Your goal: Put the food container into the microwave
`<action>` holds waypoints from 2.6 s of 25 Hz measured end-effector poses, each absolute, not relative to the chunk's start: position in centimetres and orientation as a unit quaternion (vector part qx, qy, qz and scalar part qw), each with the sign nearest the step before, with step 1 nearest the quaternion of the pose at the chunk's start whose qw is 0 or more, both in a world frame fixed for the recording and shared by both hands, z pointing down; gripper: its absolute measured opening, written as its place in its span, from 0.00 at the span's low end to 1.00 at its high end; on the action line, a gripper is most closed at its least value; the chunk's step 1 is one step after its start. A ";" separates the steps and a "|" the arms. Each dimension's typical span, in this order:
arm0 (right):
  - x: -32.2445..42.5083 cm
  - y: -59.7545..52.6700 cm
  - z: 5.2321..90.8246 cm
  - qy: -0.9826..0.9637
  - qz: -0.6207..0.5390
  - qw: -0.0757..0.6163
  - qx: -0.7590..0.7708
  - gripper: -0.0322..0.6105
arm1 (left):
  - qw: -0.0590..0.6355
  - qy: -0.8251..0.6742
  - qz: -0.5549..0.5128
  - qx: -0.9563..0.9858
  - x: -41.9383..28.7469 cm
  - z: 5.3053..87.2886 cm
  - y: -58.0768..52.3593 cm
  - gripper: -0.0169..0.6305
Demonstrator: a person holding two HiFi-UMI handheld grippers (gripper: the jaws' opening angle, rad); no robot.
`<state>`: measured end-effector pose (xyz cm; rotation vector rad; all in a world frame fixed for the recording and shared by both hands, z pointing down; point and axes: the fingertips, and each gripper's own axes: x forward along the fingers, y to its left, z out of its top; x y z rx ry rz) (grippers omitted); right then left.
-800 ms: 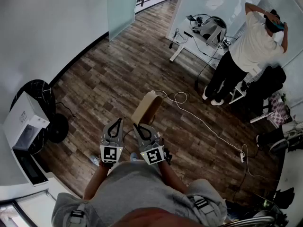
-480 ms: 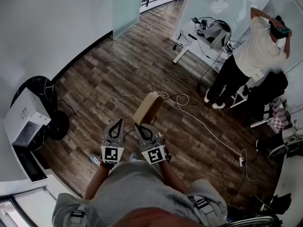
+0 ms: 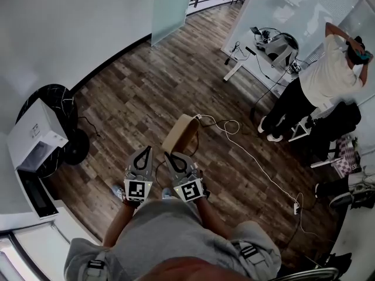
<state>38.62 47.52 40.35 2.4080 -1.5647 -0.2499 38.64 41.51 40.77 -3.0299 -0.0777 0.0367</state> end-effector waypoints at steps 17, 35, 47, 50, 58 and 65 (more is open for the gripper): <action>37.6 36.1 41.2 -0.609 -0.082 0.118 0.780 0.10 | 0.074 0.052 0.005 -0.996 35.6 41.2 31.0 0.02; 34.2 25.0 42.8 -0.693 -0.066 0.137 0.705 0.10 | 0.053 0.152 -0.015 -0.987 31.6 42.2 20.5 0.02; 29.7 16.8 43.9 -0.752 -0.071 0.154 0.637 0.10 | 0.049 0.232 -0.012 -0.971 26.5 42.6 12.8 0.02; 27.8 14.5 43.7 -0.769 -0.071 0.148 0.618 0.10 | 0.047 0.259 -0.010 -0.965 24.6 42.7 10.8 0.02; 21.0 7.9 44.5 -0.827 -0.089 0.157 0.533 0.10 | 0.042 0.342 -0.007 -0.939 18.2 42.1 4.6 0.02; 14.9 2.2 43.6 -0.851 -0.097 0.140 0.497 0.10 | 0.047 0.377 -0.006 -0.925 12.6 41.4 -0.6 0.02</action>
